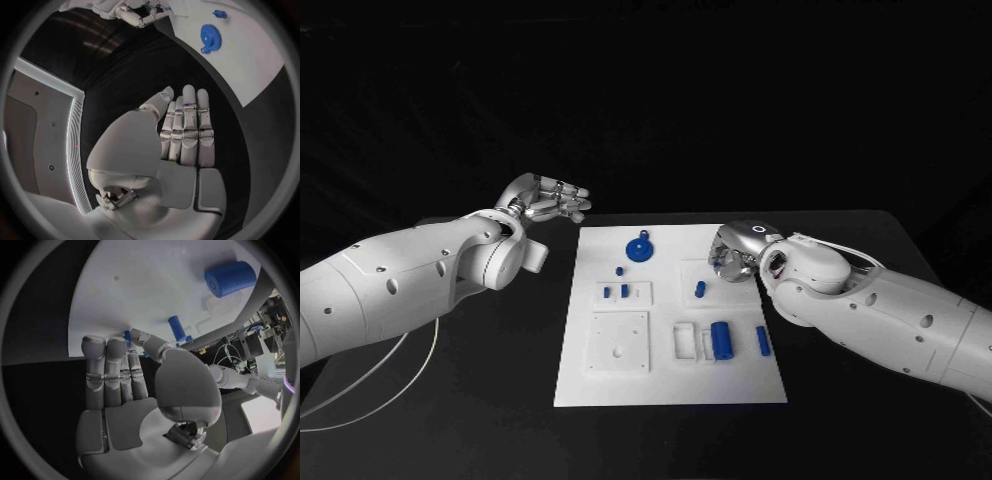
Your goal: Assemble the parts on the task board
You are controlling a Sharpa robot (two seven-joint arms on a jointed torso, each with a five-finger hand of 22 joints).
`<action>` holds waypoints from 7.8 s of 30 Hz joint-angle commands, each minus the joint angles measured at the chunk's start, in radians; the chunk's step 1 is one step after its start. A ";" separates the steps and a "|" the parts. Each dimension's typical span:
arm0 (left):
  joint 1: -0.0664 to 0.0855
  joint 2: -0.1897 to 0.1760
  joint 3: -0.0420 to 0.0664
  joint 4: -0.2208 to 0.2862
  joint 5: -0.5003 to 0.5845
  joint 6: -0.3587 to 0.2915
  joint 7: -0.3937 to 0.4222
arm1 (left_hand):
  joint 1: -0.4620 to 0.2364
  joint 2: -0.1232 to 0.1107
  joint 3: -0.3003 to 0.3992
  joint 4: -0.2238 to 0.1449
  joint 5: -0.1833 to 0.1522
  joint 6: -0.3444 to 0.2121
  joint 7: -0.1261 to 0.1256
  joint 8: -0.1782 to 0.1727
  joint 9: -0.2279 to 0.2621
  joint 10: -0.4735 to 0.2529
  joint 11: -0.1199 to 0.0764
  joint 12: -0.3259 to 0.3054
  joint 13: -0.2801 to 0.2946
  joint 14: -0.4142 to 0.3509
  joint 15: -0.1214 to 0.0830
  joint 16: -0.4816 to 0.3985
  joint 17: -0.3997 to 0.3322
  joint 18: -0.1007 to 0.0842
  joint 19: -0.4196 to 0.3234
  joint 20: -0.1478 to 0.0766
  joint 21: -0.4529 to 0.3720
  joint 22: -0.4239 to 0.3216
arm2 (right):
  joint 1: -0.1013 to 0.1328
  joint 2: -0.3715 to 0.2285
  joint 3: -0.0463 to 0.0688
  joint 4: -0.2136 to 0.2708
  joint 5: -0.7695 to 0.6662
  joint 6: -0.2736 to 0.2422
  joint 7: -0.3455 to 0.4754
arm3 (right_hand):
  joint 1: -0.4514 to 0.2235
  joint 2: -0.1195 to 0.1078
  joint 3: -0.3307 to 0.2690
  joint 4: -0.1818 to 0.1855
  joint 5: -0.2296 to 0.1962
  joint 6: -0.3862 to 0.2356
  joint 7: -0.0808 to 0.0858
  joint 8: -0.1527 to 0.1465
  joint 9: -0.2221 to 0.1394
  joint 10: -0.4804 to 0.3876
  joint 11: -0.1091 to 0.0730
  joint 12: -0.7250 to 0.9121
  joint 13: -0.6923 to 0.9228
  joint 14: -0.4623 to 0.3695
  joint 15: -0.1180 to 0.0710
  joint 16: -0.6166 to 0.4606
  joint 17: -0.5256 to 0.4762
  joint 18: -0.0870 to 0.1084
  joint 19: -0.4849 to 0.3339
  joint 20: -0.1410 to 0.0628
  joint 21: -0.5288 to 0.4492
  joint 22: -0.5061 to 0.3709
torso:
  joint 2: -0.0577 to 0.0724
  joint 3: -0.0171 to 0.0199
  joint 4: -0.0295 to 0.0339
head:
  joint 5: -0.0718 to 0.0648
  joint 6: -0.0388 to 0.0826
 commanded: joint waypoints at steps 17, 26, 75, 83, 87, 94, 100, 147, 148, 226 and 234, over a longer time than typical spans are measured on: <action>0.001 0.005 0.001 -0.012 0.007 0.014 0.000 | 0.005 0.014 -0.003 0.000 0.004 0.008 0.000 -0.005 -0.001 -0.005 0.002 0.000 -0.001 0.010 -0.001 -0.005 0.003 -0.016 0.002 0.004 0.000 0.001 | -0.007 -0.008 -0.004 0.035 -0.043 -0.050 -0.013 | 0.043 0.023 0.037 -0.012 -0.169 0.019 -0.005 -0.005 -0.001 0.038 -0.008 0.004 -0.001 0.000 -0.010 -0.006 0.004 0.000 0.042 -0.016 0.001 0.015 | -0.001 0.0002 -0.0001 | 0.001 0.003; 0.001 0.009 0.001 -0.028 0.008 0.014 0.002 | 0.007 0.015 -0.003 -0.002 0.004 0.008 0.000 -0.006 -0.001 -0.006 0.002 0.000 -0.001 0.010 -0.001 -0.005 0.005 -0.016 0.002 0.004 0.000 0.003 | -0.007 -0.028 0.013 0.065 -0.033 -0.080 -0.004 | 0.044 0.020 0.039 -0.008 -0.169 0.022 -0.006 -0.005 -0.002 0.040 -0.009 0.004 -0.001 0.003 -0.012 -0.010 0.008 -0.001 0.044 -0.018 0.001 0.019 | -0.001 0.0005 -0.0005 | 0.002 0.006; 0.001 0.047 0.001 -0.030 0.044 -0.015 0.025 | 0.007 0.017 -0.005 -0.003 0.004 0.012 0.000 -0.005 -0.001 -0.002 0.001 0.000 -0.001 0.009 -0.001 -0.008 0.008 -0.016 0.000 0.004 0.000 0.009 | -0.114 0.051 -0.010 0.292 -0.006 -0.170 0.085 | 0.052 0.019 0.030 0.004 -0.168 0.021 -0.005 -0.005 -0.002 0.037 -0.009 0.004 -0.001 0.008 -0.013 -0.018 0.017 0.002 0.046 -0.019 -0.002 0.023 | 0.000 -0.0008 0.0002 | 0.132 0.000; 0.000 0.052 0.001 -0.031 0.044 -0.011 0.024 | 0.008 0.018 -0.005 -0.004 0.004 0.013 0.000 -0.005 -0.001 -0.002 0.001 0.000 -0.001 0.009 -0.001 -0.009 0.008 -0.016 -0.001 0.004 0.000 0.010 | -0.131 0.068 -0.030 0.278 -0.034 -0.168 0.083 | 0.051 0.020 0.032 0.001 -0.168 0.021 -0.006 -0.005 -0.001 0.038 -0.009 0.004 -0.001 0.009 -0.013 -0.018 0.017 0.002 0.046 -0.018 -0.002 0.024 | 0.000 -0.0010 0.0010 | 0.150 -0.020; 0.000 0.052 0.001 -0.031 0.044 -0.009 0.024 | 0.008 0.018 -0.005 -0.004 0.004 0.013 0.000 -0.005 -0.001 -0.002 0.001 0.000 -0.001 0.009 -0.001 -0.009 0.008 -0.016 -0.001 0.004 0.000 0.010 | -0.135 0.073 -0.038 0.273 -0.049 -0.168 0.081 | 0.050 0.020 0.032 0.000 -0.168 0.022 -0.006 -0.005 -0.001 0.038 -0.009 0.004 -0.001 0.009 -0.012 -0.018 0.017 0.002 0.047 -0.018 -0.001 0.024 | 0.000 -0.0017 0.0007 | 0.155 -0.018; 0.000 0.055 0.001 -0.031 0.044 -0.005 0.023 | 0.006 0.020 -0.006 -0.003 0.004 0.013 0.000 -0.005 -0.001 -0.002 0.001 0.000 -0.001 0.010 -0.001 -0.010 0.009 -0.016 -0.001 0.004 -0.001 0.011 | -0.140 0.085 -0.049 0.259 -0.068 -0.168 0.078 | 0.050 0.019 0.035 -0.002 -0.168 0.022 -0.006 -0.005 -0.001 0.039 -0.009 0.004 -0.001 0.009 -0.013 -0.018 0.017 0.002 0.047 -0.018 0.001 0.025 | 0.001 -0.0019 0.0000 | 0.157 -0.027; 0.000 0.057 0.001 -0.029 0.044 0.000 0.023 | 0.006 0.020 -0.006 -0.003 0.004 0.013 0.000 -0.005 -0.001 -0.002 0.001 0.000 -0.001 0.010 -0.001 -0.010 0.009 -0.016 -0.001 0.004 -0.001 0.011 | -0.142 0.095 -0.053 0.250 -0.077 -0.167 0.077 | 0.048 0.018 0.040 -0.005 -0.168 0.023 -0.006 -0.005 -0.001 0.039 -0.008 0.004 -0.001 0.009 -0.013 -0.018 0.017 0.002 0.047 -0.018 0.001 0.025 | 0.000 -0.0020 0.0005 | 0.158 -0.022; 0.000 0.058 0.001 -0.033 0.044 0.010 0.018 | 0.005 0.022 -0.007 -0.004 0.004 0.014 -0.001 -0.005 -0.001 -0.001 0.000 0.000 -0.001 0.010 -0.001 -0.010 0.009 -0.016 -0.001 0.004 -0.001 0.010 | -0.151 0.105 -0.072 0.223 -0.120 -0.130 0.063 | 0.046 0.018 0.041 -0.010 -0.168 0.024 -0.006 -0.005 -0.001 0.041 -0.009 0.004 -0.001 0.009 -0.013 -0.017 0.017 0.002 0.046 -0.019 0.003 0.027 | 0.000 -0.0022 0.0004 | 0.155 -0.045; 0.000 0.058 0.001 -0.033 0.044 0.010 0.018 | 0.005 0.022 -0.007 -0.004 0.004 0.014 -0.001 -0.005 -0.001 -0.001 0.000 0.000 -0.001 0.010 -0.001 -0.010 0.009 -0.016 -0.001 0.004 -0.001 0.010 | -0.151 0.105 -0.073 0.221 -0.121 -0.128 0.062 | 0.045 0.019 0.040 -0.011 -0.168 0.025 -0.006 -0.005 -0.001 0.041 -0.009 0.004 -0.001 0.009 -0.013 -0.017 0.017 0.002 0.046 -0.019 0.002 0.026 | 0.000 -0.0021 0.0004 | 0.156 -0.045; -0.008 0.053 0.000 -0.041 0.054 0.036 0.027 | 0.006 0.025 -0.014 -0.005 -0.009 0.012 0.000 -0.006 -0.001 -0.004 0.001 0.000 -0.001 0.012 -0.001 -0.008 0.013 -0.015 0.004 0.004 -0.001 0.006 | -0.071 -0.136 0.086 0.284 0.059 0.057 0.030 | 0.039 -0.043 -0.408 0.067 -0.095 -0.194 -0.015 -0.007 -0.013 -0.158 0.039 0.008 -0.004 0.005 0.026 -0.005 -0.045 0.036 0.043 0.022 -0.057 -0.100 | -0.003 -0.0042 -0.0018 | 0.098 -0.006; -0.008 0.051 0.000 -0.040 0.055 0.038 0.028 | 0.006 0.025 -0.014 -0.005 -0.009 0.012 0.000 -0.006 -0.001 -0.004 0.001 0.000 -0.001 0.012 -0.001 -0.008 0.013 -0.015 0.004 0.004 -0.001 0.006 | -0.075 -0.123 0.084 0.253 0.038 0.088 0.027 | 0.052 -0.037 -0.434 0.076 -0.102 -0.201 -0.019 -0.007 -0.013 -0.166 0.042 0.010 -0.004 0.002 0.028 -0.004 -0.047 0.038 0.043 0.024 -0.066 -0.109 | -0.003 -0.0036 -0.0017 | 0.104 -0.009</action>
